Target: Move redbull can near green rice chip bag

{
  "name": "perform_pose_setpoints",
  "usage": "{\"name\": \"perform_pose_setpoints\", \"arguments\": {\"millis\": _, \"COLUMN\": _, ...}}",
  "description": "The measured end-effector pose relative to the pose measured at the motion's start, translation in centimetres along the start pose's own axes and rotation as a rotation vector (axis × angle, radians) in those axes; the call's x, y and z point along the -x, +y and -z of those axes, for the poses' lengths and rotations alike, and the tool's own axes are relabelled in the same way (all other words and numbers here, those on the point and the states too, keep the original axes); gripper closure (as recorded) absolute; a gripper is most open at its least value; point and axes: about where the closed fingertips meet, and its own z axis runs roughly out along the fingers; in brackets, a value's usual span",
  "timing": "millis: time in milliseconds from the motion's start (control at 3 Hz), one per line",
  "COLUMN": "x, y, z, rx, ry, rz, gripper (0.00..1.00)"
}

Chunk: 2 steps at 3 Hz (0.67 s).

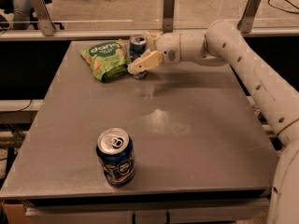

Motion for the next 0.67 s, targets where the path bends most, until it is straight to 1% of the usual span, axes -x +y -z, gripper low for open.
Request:
{"name": "perform_pose_setpoints", "arguments": {"millis": 333, "x": 0.9, "y": -0.9, "z": 2.9, "rx": -0.045, "ry": 0.032, "rz": 0.041, "gripper": 0.00}}
{"name": "perform_pose_setpoints", "arguments": {"millis": 667, "x": 2.7, "y": -2.7, "z": 8.4, "rx": -0.153, "ry": 0.086, "rz": 0.113, "gripper": 0.00}}
